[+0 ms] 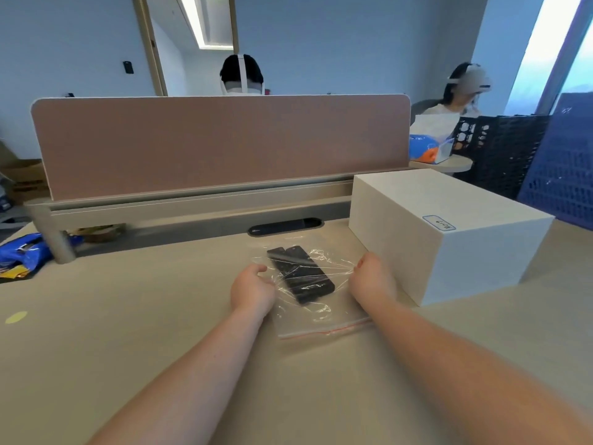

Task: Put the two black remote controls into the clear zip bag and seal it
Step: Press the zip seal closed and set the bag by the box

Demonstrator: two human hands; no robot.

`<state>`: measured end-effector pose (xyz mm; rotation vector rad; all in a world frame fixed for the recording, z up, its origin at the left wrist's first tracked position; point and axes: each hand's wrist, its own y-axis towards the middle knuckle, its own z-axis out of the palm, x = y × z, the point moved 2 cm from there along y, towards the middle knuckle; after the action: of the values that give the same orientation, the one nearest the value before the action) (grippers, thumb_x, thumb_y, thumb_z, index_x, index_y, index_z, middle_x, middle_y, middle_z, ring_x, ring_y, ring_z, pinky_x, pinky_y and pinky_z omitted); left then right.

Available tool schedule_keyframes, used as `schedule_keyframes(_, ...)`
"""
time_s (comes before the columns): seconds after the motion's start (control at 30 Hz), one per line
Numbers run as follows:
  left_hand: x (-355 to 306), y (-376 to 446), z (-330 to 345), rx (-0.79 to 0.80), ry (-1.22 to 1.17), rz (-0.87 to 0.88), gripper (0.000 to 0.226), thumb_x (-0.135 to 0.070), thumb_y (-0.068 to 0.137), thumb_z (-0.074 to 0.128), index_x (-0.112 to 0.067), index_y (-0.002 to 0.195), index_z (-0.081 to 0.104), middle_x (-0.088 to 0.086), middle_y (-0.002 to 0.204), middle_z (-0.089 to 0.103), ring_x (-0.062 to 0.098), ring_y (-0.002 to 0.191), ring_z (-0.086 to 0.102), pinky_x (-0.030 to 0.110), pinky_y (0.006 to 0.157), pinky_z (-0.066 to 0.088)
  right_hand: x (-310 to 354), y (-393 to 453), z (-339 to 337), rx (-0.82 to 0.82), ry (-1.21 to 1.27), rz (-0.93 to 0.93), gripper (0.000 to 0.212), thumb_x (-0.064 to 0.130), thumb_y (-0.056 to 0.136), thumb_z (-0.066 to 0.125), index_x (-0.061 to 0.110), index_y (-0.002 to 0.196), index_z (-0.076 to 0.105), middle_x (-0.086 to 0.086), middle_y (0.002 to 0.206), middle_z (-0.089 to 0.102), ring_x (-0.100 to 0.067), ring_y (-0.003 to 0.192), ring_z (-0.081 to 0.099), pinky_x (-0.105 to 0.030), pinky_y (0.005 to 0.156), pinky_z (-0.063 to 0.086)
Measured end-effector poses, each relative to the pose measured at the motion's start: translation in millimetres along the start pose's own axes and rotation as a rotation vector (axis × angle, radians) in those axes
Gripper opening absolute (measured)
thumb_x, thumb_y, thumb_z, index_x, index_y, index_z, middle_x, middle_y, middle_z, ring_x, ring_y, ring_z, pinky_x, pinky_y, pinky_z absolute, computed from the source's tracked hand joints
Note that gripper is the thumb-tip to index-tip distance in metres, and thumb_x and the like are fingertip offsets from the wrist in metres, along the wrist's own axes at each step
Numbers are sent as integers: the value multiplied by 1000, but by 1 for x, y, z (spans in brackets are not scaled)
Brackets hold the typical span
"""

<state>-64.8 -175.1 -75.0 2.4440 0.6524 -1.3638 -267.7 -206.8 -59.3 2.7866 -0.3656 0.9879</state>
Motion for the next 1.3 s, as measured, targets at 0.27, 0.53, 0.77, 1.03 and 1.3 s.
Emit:
schedule_keyframes(0.27,-16,22,29,19,8,36,31,-7,85,55,-17,114,62,9,108,70,29,102,61,29,87,45,4,24,-13,-59,-118,-24,20,0,89,44,3,107,53,-18,112,63,-37,105,60,-39,84,51)
schedule_keyframes(0.53,-24,37,45,33,30,57,34,-8,86,53,-16,118,61,9,111,70,28,105,61,27,86,43,8,38,-13,-106,-219,-60,20,-2,91,44,5,106,55,-16,112,65,-35,104,62,-37,83,51)
schedule_keyframes(0.77,-31,46,55,73,59,84,36,-8,86,52,-17,120,60,8,116,68,27,109,59,29,93,44,17,43,-19,-130,-328,-149,23,-3,91,41,5,109,55,-16,114,64,-34,105,62,-38,85,50)
schedule_keyframes(1.03,-29,46,54,86,56,128,37,-11,88,52,-15,124,55,9,113,67,28,106,59,33,93,45,5,31,-10,-117,-498,-291,29,0,92,40,10,118,44,-15,124,48,-32,113,50,-40,81,49)
schedule_keyframes(1.3,-23,40,46,73,174,109,46,-17,82,60,-15,127,50,11,123,62,30,114,56,37,96,45,-5,27,-8,38,-722,-348,35,-3,90,42,7,119,58,-14,122,58,-32,115,53,-39,87,51)
